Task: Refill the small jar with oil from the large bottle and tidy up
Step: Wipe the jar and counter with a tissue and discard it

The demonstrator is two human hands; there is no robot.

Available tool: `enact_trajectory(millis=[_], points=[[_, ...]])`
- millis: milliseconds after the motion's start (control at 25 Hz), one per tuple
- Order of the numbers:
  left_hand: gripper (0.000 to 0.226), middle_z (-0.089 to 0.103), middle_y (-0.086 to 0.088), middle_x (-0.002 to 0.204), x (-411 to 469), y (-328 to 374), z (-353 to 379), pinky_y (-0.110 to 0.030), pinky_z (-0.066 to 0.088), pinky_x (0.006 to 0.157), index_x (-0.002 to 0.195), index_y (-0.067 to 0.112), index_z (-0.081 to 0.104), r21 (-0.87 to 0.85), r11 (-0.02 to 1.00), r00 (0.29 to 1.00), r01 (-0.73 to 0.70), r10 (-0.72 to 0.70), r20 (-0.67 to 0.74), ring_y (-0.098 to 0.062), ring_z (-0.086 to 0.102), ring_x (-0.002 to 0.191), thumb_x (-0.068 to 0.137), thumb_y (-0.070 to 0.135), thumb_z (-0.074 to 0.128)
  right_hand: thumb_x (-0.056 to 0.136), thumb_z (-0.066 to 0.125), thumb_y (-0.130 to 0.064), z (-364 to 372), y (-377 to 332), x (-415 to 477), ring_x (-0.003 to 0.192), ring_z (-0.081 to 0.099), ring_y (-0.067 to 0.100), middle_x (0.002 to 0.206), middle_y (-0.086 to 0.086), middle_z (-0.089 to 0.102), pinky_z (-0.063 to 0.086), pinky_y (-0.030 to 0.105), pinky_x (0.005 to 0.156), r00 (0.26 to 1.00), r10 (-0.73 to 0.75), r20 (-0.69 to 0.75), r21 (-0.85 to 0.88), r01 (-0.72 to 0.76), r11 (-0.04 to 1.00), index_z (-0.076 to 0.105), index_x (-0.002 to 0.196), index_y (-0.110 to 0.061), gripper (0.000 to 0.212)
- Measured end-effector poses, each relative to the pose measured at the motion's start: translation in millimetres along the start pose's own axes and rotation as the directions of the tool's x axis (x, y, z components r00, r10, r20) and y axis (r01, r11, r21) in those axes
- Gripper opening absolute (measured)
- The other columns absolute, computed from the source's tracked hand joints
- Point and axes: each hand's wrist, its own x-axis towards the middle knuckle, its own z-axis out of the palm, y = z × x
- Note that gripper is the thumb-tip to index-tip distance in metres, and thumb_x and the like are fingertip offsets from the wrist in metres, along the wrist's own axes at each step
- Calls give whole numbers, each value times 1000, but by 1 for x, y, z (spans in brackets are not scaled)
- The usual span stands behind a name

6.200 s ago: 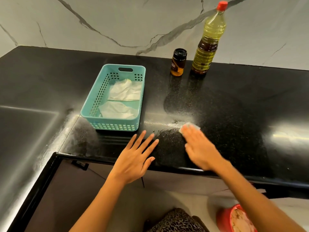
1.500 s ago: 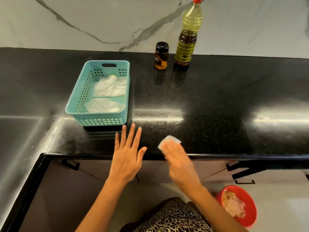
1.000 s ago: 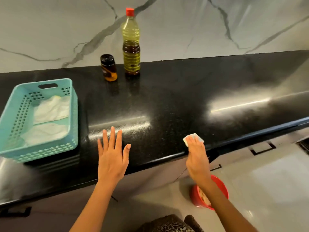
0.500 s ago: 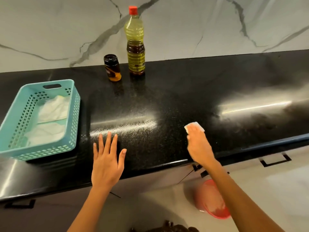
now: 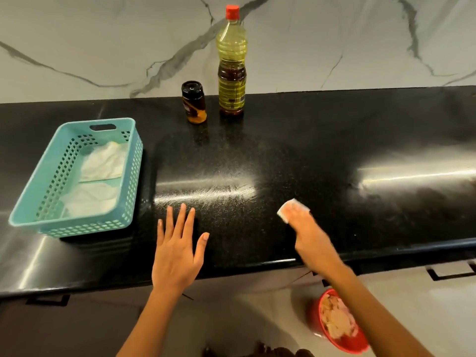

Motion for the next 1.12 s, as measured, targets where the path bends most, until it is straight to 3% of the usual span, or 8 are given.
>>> enact_trajectory(millis=[120,240,360,480,680,880,1000,1120], points=[[69,13,-1,154,1,-2,-1,-40,0,117,145,15,22,-22,1000,1000,4,-4,-6,-20,-5,144,92,58,11,74,38,15,-3,2,70,118,39,22,118,-1,44,36,35,102,997,75,-19,-110,-76,991,51,113,-14,50],[67,13,-1,154,2,-2,-2,-38,0,117,145,15,21,-29,1000,1000,1,-1,-10,-19,-5,144,92,56,13,66,43,19,28,-36,108,106,42,21,107,2,44,39,43,97,1000,24,19,-98,-22,995,52,102,-14,50],[66,16,-2,154,2,-3,-2,-37,0,116,145,14,24,-33,999,1000,3,-4,-23,-21,-3,144,93,54,15,75,38,18,64,-88,70,136,27,24,141,6,39,14,35,117,948,-217,233,-42,233,972,45,131,-7,62],[66,17,-3,154,4,-3,-2,-38,1,116,144,13,24,-39,999,1000,-10,9,-26,-22,-2,144,93,54,15,76,34,13,55,-79,31,140,19,19,147,6,33,4,26,117,901,-343,265,29,348,937,41,137,-4,64],[66,16,-2,154,3,-3,0,-39,0,116,144,14,25,-39,999,1000,-4,4,-14,-21,-3,144,93,55,15,84,33,-6,7,-5,93,117,45,25,121,4,52,23,13,102,995,-78,62,-45,81,996,56,114,-9,37],[65,10,0,155,6,-6,1,-41,-2,116,146,19,17,10,1000,999,8,-8,40,-20,-8,144,92,55,18,63,32,4,40,-26,168,95,46,29,95,9,47,39,37,88,999,35,38,-146,-29,989,53,91,-9,36],[66,7,1,155,8,-6,2,-44,0,117,147,20,14,23,1000,998,20,-21,60,-21,-8,144,91,55,17,68,37,13,70,-79,144,113,41,26,116,7,48,35,42,103,984,-124,131,-103,138,985,54,108,-8,47],[67,8,0,155,8,-8,2,-45,1,116,147,19,14,40,999,997,26,-28,69,-21,-6,144,91,55,16,76,30,11,75,-101,79,142,15,24,151,8,26,9,34,118,926,-286,246,-65,310,949,33,141,-6,67]])
